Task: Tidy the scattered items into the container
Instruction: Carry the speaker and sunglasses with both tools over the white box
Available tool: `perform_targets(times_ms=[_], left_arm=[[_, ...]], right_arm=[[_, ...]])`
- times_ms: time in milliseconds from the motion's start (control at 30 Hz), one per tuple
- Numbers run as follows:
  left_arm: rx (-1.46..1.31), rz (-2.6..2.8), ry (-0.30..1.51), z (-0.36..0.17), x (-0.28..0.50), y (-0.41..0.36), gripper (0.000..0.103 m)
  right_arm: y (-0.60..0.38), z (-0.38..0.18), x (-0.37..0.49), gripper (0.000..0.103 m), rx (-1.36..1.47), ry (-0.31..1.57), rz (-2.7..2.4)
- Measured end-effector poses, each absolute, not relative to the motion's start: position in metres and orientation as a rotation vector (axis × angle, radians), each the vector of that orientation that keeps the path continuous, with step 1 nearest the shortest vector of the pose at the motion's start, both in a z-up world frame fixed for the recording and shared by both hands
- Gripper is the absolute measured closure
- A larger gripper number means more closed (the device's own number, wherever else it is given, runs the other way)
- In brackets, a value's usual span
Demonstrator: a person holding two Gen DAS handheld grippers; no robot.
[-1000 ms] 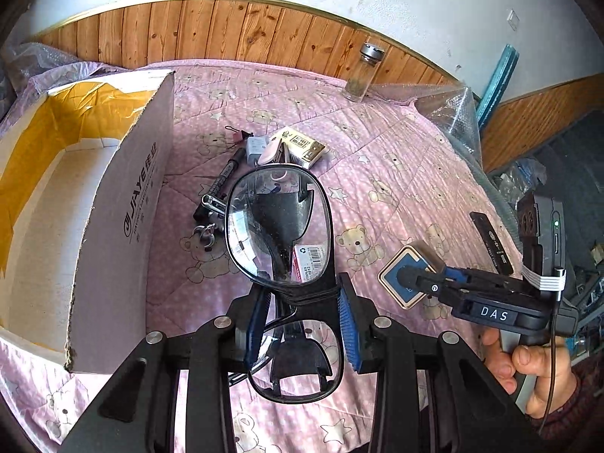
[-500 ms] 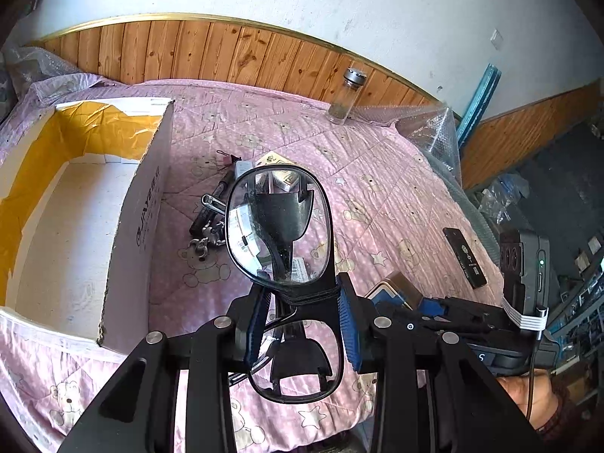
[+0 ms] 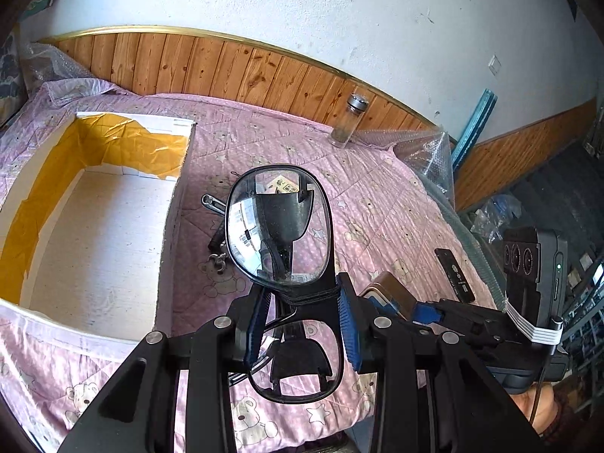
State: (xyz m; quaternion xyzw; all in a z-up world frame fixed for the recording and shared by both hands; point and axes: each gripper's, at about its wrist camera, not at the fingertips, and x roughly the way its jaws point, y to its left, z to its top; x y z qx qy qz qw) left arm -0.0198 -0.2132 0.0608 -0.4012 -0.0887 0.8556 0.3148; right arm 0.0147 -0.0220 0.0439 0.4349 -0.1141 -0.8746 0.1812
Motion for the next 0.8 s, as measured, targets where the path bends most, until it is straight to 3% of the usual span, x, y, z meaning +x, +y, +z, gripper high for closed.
perform_targets(times_ms=[800], left_arm=[[-0.998,2.305,-0.364,0.086,-0.058,-0.3,0.067]], right_arm=[[-0.127,0.084,-0.033,0.049,1.131,-0.188,-2.383]])
